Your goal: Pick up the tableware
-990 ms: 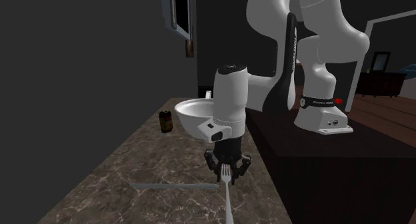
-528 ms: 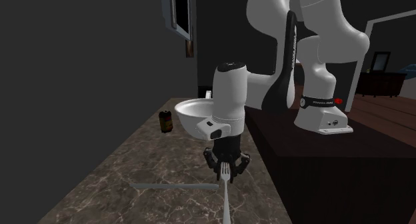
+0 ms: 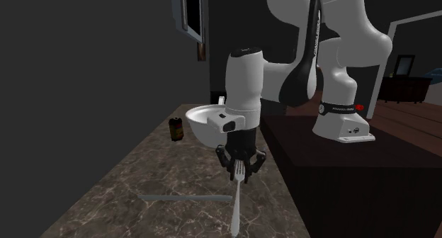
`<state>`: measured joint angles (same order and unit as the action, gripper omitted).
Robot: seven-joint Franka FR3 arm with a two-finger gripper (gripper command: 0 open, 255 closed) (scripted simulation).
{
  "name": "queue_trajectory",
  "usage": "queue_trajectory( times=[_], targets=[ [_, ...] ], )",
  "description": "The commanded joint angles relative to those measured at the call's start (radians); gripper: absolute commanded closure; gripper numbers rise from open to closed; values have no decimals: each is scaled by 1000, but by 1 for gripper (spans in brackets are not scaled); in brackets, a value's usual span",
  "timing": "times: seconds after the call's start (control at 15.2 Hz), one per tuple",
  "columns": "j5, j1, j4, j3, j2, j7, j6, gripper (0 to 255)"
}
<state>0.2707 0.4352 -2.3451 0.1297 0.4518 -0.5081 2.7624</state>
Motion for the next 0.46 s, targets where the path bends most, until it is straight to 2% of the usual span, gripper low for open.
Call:
queue_trajectory(
  times=[0.0,0.4],
  targets=[
    [-12,-9,-11,11,-32,-10,-21,255],
    [-38,-25,-23,33,-90,-31,-67,255]
  ],
)
